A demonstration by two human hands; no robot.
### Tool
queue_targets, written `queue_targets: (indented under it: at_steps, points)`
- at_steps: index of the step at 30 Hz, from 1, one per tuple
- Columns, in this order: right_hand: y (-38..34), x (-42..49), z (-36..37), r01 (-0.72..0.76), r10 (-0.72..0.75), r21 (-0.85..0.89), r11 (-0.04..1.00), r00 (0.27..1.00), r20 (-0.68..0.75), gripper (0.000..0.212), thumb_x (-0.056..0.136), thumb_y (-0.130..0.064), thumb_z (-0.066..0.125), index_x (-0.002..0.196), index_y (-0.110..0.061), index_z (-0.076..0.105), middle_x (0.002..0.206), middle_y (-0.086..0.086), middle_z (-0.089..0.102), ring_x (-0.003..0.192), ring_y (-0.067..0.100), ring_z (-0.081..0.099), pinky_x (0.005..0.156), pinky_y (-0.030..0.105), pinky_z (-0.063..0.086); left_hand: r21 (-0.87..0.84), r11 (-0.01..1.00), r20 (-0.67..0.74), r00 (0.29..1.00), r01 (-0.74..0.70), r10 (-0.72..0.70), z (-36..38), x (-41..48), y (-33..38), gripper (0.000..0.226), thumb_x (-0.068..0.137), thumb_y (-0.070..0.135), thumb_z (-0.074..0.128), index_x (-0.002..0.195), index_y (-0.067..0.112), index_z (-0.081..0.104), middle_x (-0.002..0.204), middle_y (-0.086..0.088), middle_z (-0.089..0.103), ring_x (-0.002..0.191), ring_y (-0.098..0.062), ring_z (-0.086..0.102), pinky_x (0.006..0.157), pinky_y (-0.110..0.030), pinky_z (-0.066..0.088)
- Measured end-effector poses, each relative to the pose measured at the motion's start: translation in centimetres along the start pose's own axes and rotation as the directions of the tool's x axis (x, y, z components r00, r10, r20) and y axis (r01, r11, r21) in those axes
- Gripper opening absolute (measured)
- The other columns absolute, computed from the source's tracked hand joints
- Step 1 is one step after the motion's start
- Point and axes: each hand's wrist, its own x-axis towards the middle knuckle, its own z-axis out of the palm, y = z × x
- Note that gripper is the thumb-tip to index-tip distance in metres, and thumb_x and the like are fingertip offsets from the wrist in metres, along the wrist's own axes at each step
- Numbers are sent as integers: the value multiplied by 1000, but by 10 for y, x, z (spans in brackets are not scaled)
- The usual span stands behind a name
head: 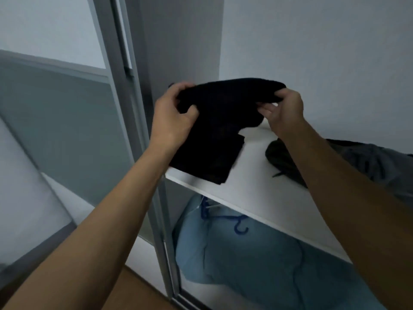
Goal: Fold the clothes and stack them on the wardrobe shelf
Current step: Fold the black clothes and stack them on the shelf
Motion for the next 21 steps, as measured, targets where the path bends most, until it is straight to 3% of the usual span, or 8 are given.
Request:
queue_targets:
  at_steps: [3, 5, 8, 10, 12, 14, 17, 21]
  points:
    - [-2, 56, 41, 21, -24, 234, 972, 1000, 11, 26, 89, 2, 36, 100, 3, 60, 95, 15, 63, 86, 36, 64, 74, 41, 59, 167, 970, -81, 978, -175, 191, 20, 20, 3, 45, 85, 6, 59, 128, 18, 58, 117, 10, 64, 102, 5, 62, 89, -16, 53]
    - [9, 90, 53, -10, 0, 236, 972, 999, 40, 27, 87, 1, 35, 91, 0, 62, 89, 14, 64, 80, 34, 64, 73, 42, 60, 260, 944, -82, 969, -204, 232, 34, 20, -6, 46, 87, 10, 57, 132, 20, 55, 114, 15, 62, 96, 10, 62, 84, -12, 52]
    - [52, 135, 35, -171, 182, -221, 960, 983, 30, 27, 93, -1, 34, 97, -2, 60, 94, 14, 63, 84, 33, 63, 81, 45, 59, 393, 919, -46, 999, 17, 0, 54, -1, -37, 42, 91, 19, 55, 133, 20, 56, 108, 8, 69, 90, -3, 66, 82, -25, 55]
    - [83, 156, 11, -244, 290, -626, 741, 957, -29, 22, 97, -6, 33, 104, -4, 54, 102, 12, 58, 83, 29, 58, 81, 40, 52, 572, 786, -41, 965, 234, -257, 58, -16, -62, 35, 93, 28, 53, 126, 22, 63, 112, -1, 71, 101, -21, 66, 87, -35, 52]
    - [109, 170, -5, -129, 212, -849, 513, 977, -20, 25, 98, -13, 36, 109, -4, 56, 111, 15, 57, 94, 30, 58, 85, 37, 47, 703, 650, -95, 944, 288, -316, 55, -21, -76, 27, 94, 34, 50, 109, 23, 70, 105, 0, 72, 98, -27, 65, 77, -35, 46]
    - [126, 174, -5, 174, 5, -933, 315, 983, 185, 35, 96, -24, 41, 119, -8, 62, 125, 15, 60, 112, 33, 58, 97, 40, 47, 771, 608, -131, 981, 191, -141, 57, -7, -79, 29, 93, 40, 49, 92, 20, 70, 94, -1, 66, 88, -27, 62, 69, -32, 38]
    - [144, 165, 14, 531, 89, -830, 172, 831, 550, 40, 94, -39, 38, 122, -21, 62, 128, 10, 62, 116, 33, 57, 97, 45, 47, 850, 525, 43, 999, -54, 32, 74, 26, -81, 33, 87, 43, 51, 101, 17, 67, 104, -7, 58, 100, -29, 55, 82, -39, 41]
    - [173, 178, 15, 587, 295, -810, -20, 777, 556, 51, 101, -50, 23, 144, -31, 43, 150, 5, 46, 134, 33, 45, 108, 53, 37, 901, 433, 178, 895, 19, -410, 90, 27, -118, 54, 98, 48, 38, 148, 26, 40, 158, -5, 32, 147, -28, 23, 121, -48, 12]
